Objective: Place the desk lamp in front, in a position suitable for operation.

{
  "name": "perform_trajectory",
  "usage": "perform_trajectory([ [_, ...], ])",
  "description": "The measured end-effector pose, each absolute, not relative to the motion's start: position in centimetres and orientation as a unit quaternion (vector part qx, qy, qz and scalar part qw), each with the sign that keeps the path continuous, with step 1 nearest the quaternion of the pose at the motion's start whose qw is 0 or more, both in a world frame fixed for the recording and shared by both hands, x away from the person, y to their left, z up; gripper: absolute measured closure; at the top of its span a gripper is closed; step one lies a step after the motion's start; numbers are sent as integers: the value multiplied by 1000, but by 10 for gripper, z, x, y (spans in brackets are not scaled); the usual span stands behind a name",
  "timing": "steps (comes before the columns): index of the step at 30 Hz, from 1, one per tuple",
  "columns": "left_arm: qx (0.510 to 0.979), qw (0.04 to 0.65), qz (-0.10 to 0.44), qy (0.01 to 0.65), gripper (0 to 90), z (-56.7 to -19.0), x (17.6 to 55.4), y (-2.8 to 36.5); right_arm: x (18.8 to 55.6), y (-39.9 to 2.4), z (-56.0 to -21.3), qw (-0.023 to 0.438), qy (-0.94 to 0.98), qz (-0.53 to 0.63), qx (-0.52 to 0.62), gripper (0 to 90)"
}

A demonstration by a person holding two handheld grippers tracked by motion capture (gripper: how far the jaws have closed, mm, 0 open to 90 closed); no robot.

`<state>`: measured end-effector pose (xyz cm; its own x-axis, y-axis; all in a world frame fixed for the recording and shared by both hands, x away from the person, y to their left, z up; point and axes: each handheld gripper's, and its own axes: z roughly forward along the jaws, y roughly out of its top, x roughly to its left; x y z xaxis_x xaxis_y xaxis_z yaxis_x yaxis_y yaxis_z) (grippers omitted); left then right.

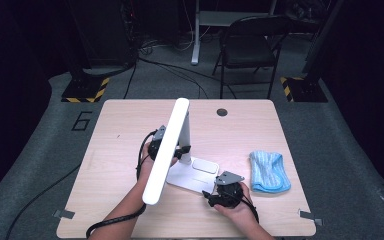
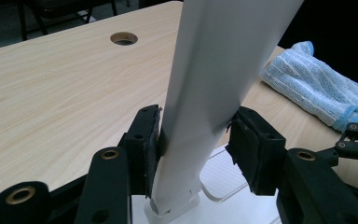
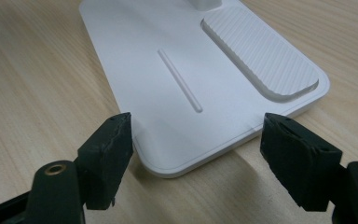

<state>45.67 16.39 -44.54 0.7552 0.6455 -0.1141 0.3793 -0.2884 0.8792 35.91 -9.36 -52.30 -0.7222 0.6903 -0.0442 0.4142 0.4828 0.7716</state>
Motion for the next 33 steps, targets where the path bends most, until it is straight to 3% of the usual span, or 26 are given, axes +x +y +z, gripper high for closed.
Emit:
perform_trajectory([
  [18, 793, 511, 105, 315, 663, -447, 449, 173, 374, -110, -523, 194, 814, 382, 392, 304],
  [28, 794, 508, 115, 314, 717, -447, 448, 173, 375, -118, -520, 184, 809, 389, 401, 311],
  [33, 787, 516, 117, 317, 789, -446, 446, 176, 375, -115, -521, 191, 805, 397, 398, 311],
])
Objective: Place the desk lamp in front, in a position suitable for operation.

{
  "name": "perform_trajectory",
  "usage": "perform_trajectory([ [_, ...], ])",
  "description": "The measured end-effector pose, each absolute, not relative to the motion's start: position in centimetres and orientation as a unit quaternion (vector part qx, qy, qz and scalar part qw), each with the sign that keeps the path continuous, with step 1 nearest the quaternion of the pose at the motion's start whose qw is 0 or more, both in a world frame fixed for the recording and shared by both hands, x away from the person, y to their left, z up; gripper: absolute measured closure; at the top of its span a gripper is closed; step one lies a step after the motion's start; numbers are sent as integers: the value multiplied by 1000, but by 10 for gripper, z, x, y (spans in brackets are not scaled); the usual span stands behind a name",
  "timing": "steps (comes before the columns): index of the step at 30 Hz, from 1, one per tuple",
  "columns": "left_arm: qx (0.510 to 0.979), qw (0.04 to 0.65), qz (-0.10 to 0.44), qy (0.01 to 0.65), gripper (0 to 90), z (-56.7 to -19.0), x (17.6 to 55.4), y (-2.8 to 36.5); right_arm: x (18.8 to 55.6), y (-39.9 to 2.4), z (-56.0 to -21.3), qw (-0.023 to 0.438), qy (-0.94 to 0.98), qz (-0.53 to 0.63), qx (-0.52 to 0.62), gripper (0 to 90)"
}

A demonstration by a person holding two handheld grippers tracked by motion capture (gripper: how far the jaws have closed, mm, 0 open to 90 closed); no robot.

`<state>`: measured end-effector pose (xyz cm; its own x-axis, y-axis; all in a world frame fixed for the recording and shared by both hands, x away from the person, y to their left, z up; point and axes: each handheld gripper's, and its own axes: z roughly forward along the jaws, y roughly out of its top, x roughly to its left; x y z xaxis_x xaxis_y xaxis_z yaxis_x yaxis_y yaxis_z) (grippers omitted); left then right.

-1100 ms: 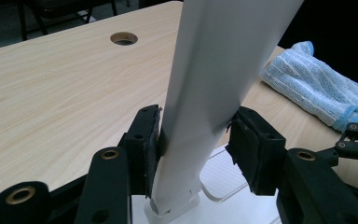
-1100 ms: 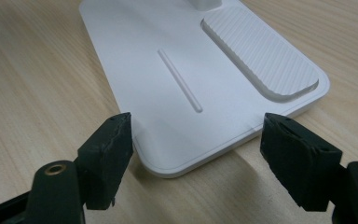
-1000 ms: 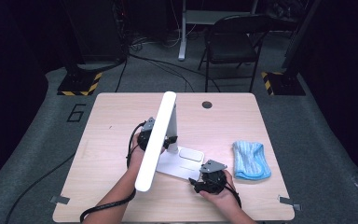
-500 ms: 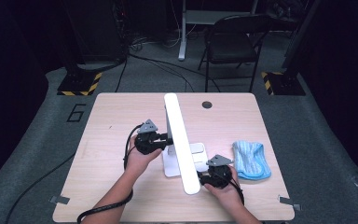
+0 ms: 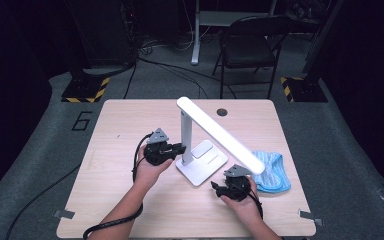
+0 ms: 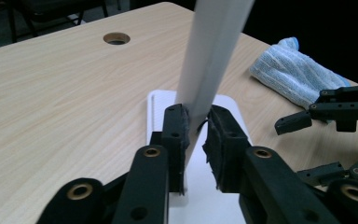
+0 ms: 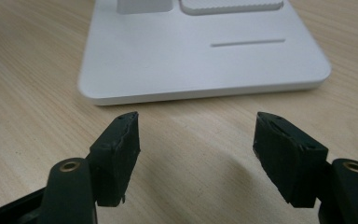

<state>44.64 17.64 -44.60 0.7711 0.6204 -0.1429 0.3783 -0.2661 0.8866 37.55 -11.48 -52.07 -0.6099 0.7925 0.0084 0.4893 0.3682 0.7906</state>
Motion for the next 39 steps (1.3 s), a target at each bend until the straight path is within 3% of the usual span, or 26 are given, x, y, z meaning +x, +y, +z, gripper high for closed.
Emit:
perform_trajectory([
  [1, 769, 533, 113, 334, 900, -445, 447, 185, 376, -116, -521, 189, 805, 398, 396, 311],
  [7, 781, 523, 116, 321, 865, -444, 445, 183, 377, -116, -521, 187, 806, 400, 395, 311],
  [8, 781, 524, 117, 319, 825, -444, 446, 181, 377, -116, -521, 187, 806, 400, 395, 311],
  [9, 778, 528, 114, 321, 701, -444, 447, 177, 377, -115, -521, 187, 806, 401, 393, 311],
  [10, 778, 528, 114, 321, 660, -444, 447, 177, 377, -115, -521, 187, 806, 401, 393, 311],
  [16, 779, 525, 119, 322, 577, -442, 456, 165, 377, -116, -521, 182, 806, 400, 396, 311],
  [28, 775, 525, 125, 328, 692, -437, 471, 148, 376, -118, -521, 178, 803, 406, 398, 312],
  [39, 787, 499, 180, 313, 747, -434, 460, 148, 376, -117, -521, 176, 801, 406, 403, 312],
])
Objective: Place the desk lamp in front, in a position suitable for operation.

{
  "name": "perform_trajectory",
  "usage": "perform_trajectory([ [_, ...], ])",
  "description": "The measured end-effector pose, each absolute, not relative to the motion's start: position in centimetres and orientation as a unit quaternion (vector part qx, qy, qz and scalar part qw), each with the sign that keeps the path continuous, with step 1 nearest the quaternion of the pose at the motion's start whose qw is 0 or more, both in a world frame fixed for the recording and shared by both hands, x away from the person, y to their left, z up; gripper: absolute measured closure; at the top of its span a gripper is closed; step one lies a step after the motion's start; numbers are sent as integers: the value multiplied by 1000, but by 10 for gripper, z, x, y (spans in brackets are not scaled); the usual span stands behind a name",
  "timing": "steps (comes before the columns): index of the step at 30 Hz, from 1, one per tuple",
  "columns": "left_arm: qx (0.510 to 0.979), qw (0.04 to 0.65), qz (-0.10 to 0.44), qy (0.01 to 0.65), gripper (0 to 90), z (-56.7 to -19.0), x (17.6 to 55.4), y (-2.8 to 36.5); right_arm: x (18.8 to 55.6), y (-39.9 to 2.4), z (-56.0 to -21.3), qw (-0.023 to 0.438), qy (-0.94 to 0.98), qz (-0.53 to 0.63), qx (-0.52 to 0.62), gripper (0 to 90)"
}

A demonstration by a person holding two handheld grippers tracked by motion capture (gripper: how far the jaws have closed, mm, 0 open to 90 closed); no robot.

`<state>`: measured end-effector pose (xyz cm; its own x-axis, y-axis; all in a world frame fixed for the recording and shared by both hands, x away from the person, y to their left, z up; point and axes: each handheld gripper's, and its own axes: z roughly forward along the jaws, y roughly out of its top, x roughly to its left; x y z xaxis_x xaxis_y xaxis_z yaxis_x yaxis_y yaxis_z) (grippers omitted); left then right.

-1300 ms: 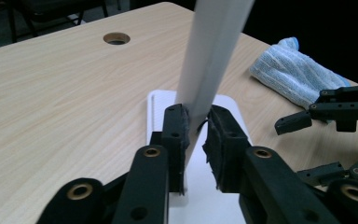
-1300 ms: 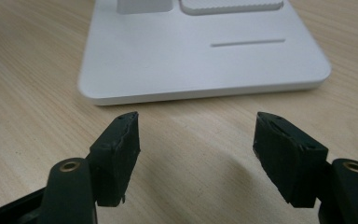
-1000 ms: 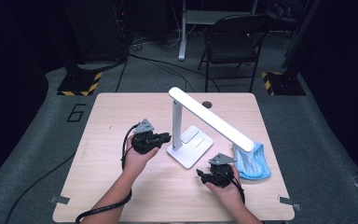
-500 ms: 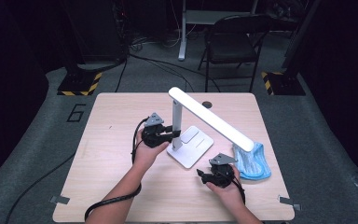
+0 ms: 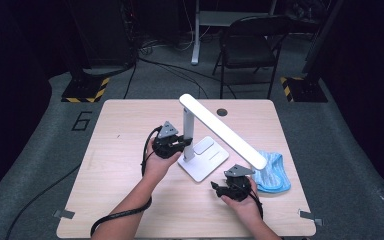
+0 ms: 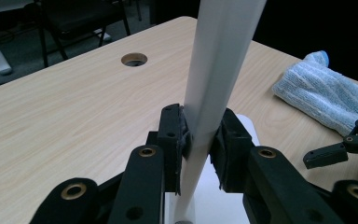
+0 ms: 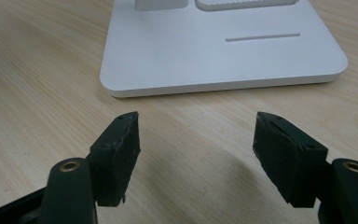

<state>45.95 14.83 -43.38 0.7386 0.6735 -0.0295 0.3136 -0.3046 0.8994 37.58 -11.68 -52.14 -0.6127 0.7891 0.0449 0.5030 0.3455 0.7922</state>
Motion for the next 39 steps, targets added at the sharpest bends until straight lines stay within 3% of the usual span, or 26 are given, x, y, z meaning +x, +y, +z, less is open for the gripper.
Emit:
perform_trajectory([
  [15, 785, 488, 185, 335, 743, -432, 431, 156, 371, -110, -520, 163, 806, 410, 394, 313],
  [25, 794, 521, 109, 294, 606, -431, 427, 160, 367, -105, -521, 157, 815, 412, 376, 310],
  [34, 796, 534, 93, 269, 489, -424, 437, 153, 367, -97, -523, 146, 830, 398, 363, 242],
  [39, 798, 533, 90, 266, 484, -423, 437, 152, 369, -88, -525, 145, 839, 389, 352, 225],
])
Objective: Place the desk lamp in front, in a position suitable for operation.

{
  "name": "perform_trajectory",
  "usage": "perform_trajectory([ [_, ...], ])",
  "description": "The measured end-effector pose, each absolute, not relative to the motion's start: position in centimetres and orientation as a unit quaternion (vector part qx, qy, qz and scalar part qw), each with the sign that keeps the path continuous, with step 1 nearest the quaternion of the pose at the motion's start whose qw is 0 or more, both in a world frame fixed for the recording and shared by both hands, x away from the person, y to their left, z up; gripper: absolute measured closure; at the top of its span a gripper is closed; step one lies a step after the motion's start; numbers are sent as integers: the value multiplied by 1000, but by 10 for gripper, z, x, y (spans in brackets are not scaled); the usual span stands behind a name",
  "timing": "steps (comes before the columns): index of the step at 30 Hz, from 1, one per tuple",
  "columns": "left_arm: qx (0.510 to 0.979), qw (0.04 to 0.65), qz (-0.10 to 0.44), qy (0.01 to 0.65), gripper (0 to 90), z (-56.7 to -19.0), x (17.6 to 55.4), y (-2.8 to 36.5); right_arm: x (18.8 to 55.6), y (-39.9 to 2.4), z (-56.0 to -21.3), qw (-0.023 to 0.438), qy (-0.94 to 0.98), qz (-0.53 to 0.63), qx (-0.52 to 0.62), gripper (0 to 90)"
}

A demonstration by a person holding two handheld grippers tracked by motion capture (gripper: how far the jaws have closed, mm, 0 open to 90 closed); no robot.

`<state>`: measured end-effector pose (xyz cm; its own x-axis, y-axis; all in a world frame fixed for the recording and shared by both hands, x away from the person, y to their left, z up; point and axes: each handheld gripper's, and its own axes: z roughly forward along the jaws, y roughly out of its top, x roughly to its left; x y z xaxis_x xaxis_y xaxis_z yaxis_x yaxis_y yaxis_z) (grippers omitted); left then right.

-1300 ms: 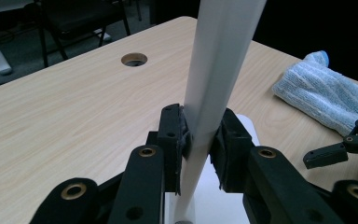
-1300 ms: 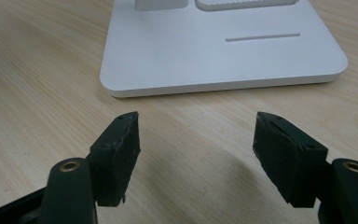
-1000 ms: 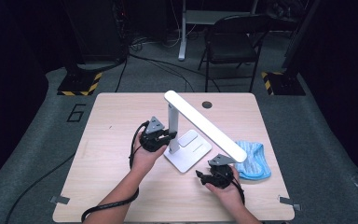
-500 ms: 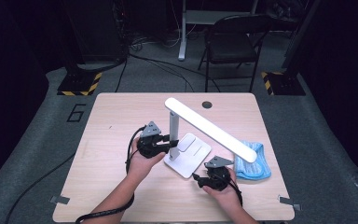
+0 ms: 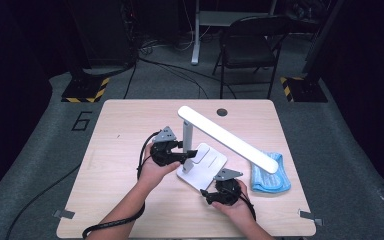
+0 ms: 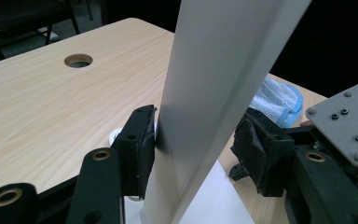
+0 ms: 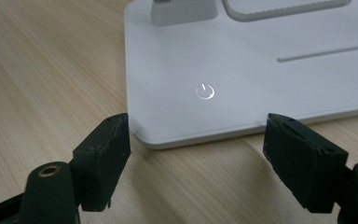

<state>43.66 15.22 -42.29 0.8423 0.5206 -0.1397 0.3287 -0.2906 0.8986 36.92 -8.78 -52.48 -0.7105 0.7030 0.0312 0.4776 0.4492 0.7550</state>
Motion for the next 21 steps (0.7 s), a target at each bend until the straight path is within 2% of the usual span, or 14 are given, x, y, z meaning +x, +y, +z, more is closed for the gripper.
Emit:
perform_trajectory([
  [11, 800, 534, 84, 262, 484, -420, 430, 157, 370, -80, -525, 167, 844, 375, 346, 150],
  [21, 802, 541, 73, 241, 439, -420, 447, 140, 371, -80, -525, 174, 844, 372, 345, 150],
])
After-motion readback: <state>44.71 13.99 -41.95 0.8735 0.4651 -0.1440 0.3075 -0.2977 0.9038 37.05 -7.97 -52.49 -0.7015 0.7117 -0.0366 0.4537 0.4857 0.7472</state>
